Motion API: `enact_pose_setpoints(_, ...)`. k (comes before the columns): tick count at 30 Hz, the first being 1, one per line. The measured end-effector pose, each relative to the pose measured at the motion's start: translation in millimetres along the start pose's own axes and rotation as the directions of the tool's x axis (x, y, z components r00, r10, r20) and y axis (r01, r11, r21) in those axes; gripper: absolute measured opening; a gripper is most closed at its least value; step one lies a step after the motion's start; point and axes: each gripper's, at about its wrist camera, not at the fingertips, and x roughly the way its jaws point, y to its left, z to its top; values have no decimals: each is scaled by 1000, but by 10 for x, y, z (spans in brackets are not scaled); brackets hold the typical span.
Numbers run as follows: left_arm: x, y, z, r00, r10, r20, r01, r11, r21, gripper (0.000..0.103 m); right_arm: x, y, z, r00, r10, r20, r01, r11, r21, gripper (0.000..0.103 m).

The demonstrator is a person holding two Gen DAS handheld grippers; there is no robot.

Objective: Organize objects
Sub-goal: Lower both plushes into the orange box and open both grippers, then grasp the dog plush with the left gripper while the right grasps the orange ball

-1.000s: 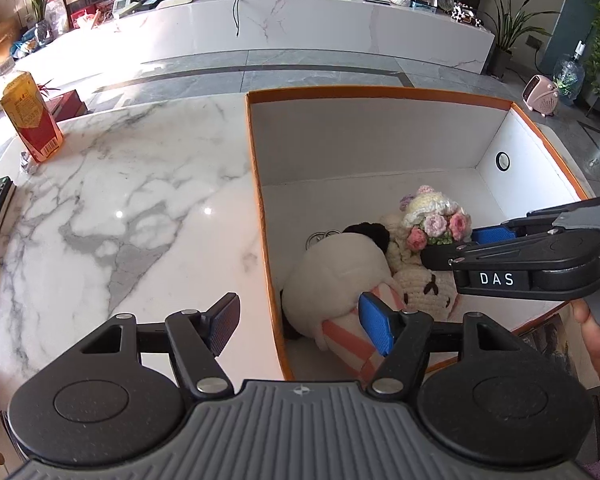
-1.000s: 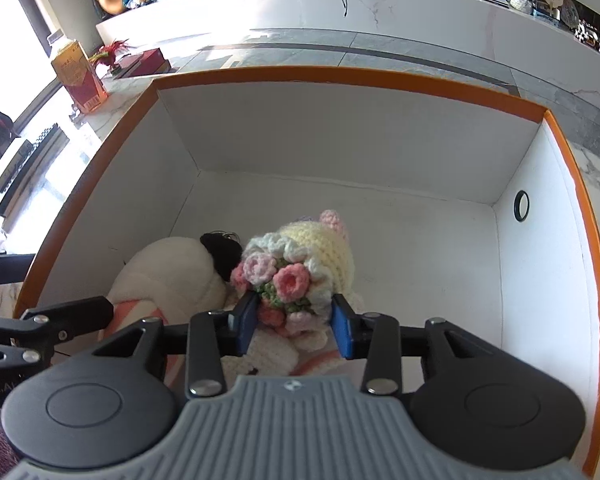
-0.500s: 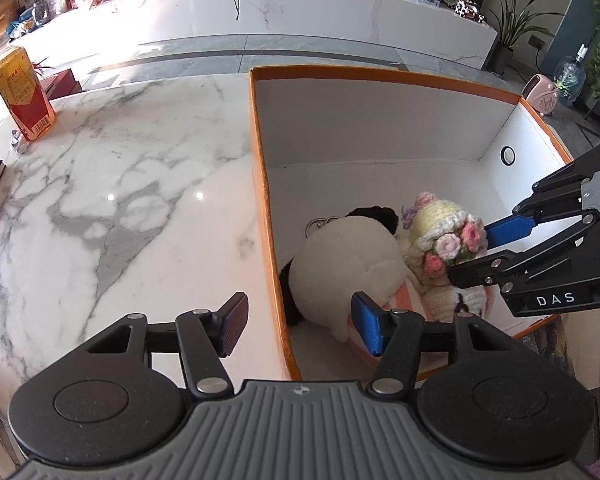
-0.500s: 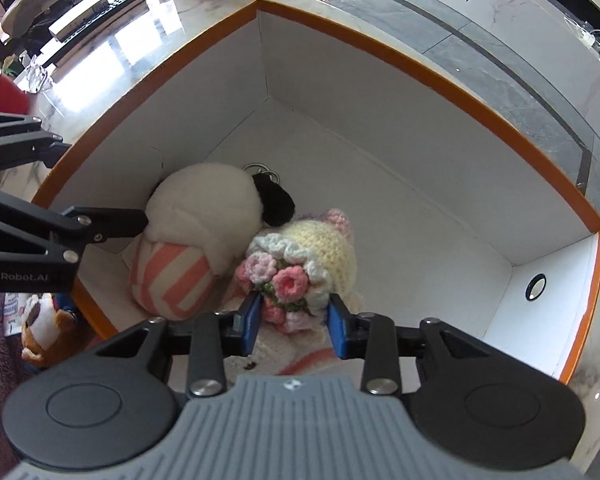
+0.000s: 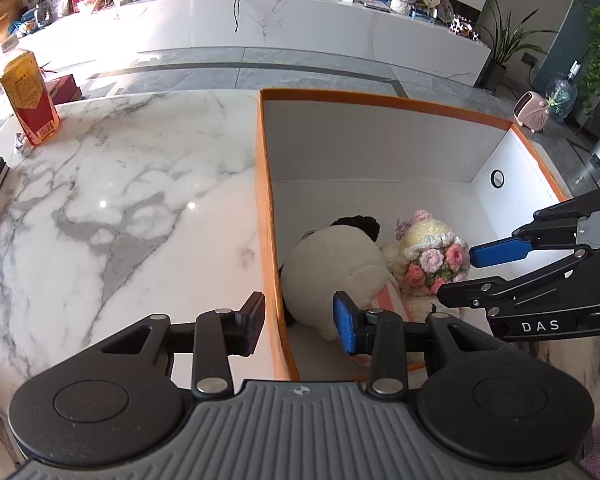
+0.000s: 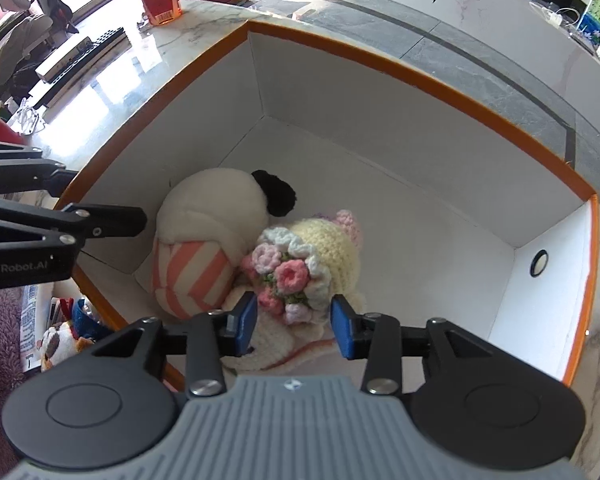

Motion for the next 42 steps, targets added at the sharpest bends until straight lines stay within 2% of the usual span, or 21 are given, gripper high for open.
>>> enact_pose_setpoints(2,-136,16,-15,1000,-8,28,8,1000,-7,46,-144,21,-52,999,-18,41,18,1000,4,55)
enact_pose_setpoints(8,-574,-56,-140,994,-17,104,18,1000,0,50,-651,255,-335,980,-76,185,69,997,45,56)
enact_pose_setpoints(11,-715,-123,-252,993,-2,119,0,1000,12,50,-917,354,-582,961,-99,258,72,991,111,66)
enact_pose_setpoints(12,-756,-148,-300,992,1,124,-4,1000,18,51,-980,400,-652,953,-107,284,72,989,131,67)
enact_pose_setpoints(17,-858,-247,-526,992,-3,126,-2,999,45,54,-1119,645,-1042,920,-145,365,59,970,235,67)
enact_pose_setpoints(22,-873,-305,-744,995,-17,100,12,998,57,54,-1041,831,-1420,906,-184,382,42,936,349,67)
enact_pose_setpoints(29,-797,-328,-1040,999,-10,46,8,999,41,55,-715,1026,-1833,922,-193,337,26,897,442,66)
enact_pose_setpoints(34,-720,-347,-1202,1000,-5,18,4,999,35,57,-511,1129,-1942,933,-191,304,47,905,423,65)
enact_pose_setpoints(36,-677,-352,-1232,1000,5,16,-5,999,40,61,-436,1172,-1969,938,-179,297,42,909,414,57)
enact_pose_setpoints(39,-598,-345,-1238,1000,20,11,-21,999,44,65,-361,1201,-1984,943,-170,286,41,912,408,56)
enact_pose_setpoints(42,-499,-319,-1226,1000,2,-3,-2,1000,29,65,-335,1205,-1987,946,-172,276,48,913,405,56)
